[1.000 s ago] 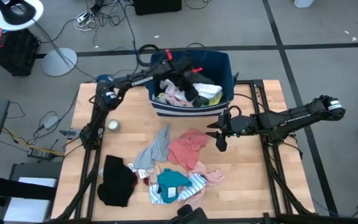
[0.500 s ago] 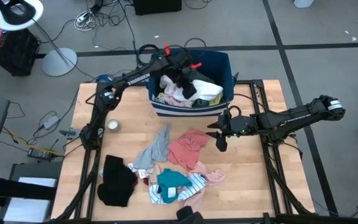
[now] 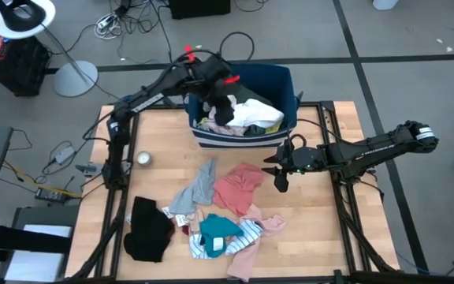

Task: Sort clothes
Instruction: Put the black boxer into the blue laundry bin

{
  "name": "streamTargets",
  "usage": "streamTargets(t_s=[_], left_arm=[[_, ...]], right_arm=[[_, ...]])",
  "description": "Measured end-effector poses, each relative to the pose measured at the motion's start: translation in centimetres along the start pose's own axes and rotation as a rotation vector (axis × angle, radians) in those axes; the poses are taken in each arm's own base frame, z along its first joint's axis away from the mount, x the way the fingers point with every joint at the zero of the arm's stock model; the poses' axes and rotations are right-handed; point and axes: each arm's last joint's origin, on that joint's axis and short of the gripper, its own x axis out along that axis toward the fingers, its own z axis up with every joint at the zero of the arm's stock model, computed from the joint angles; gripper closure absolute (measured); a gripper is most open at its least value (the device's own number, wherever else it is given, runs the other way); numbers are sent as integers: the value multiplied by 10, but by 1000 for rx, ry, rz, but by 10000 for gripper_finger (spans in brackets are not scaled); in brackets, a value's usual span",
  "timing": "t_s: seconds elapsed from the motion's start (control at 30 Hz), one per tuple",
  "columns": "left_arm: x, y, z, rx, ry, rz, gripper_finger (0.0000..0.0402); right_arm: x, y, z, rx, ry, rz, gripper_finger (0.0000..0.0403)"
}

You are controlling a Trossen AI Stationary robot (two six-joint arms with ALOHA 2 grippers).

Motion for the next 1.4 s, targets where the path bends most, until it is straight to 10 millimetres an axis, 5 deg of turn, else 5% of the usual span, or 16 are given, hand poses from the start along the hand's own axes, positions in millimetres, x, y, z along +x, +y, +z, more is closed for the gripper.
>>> streamTargets(t_s=[0.33, 0.63, 0.93, 1.4], left_arm=[[-73, -84, -19, 156, -3, -1, 238], [-121, -130, -63, 108, -3, 34, 238], [-114, -157, -141, 5, 3, 60, 239], [-54, -182, -279, -273, 158, -57, 239]], right_arm=[[0, 0, 0, -1, 4, -1, 238], [0, 0, 0, 0, 1, 0, 238], [0, 0, 0, 6, -1, 1, 238], [0, 1, 1, 20, -13, 6, 238]])
